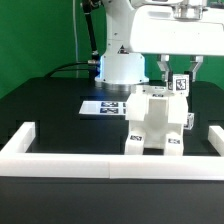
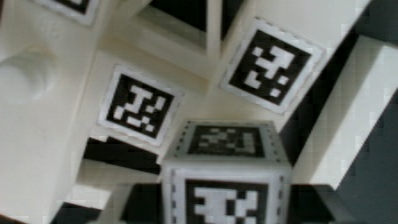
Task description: Assemble chair
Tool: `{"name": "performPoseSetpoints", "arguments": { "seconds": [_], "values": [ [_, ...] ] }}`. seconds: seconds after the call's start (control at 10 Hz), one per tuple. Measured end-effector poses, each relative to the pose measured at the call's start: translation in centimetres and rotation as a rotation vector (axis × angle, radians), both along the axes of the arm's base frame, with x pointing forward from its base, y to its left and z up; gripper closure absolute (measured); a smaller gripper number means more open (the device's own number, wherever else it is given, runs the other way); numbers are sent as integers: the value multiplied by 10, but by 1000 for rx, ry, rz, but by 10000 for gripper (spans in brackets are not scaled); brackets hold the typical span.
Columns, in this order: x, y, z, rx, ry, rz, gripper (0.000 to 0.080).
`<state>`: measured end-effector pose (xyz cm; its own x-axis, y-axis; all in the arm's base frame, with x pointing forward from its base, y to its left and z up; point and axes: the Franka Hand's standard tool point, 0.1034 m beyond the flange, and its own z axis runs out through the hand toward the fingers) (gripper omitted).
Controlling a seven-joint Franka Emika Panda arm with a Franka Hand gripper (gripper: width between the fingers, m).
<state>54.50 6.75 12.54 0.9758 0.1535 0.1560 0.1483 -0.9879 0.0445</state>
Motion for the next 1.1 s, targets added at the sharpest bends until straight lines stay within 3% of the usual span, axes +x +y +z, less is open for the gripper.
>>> {"name": "performPoseSetpoints", "arguments": {
  "seconds": [1.1],
  "values": [
    [-1,3,-1,143,-6,-739,509]
  ]
}}
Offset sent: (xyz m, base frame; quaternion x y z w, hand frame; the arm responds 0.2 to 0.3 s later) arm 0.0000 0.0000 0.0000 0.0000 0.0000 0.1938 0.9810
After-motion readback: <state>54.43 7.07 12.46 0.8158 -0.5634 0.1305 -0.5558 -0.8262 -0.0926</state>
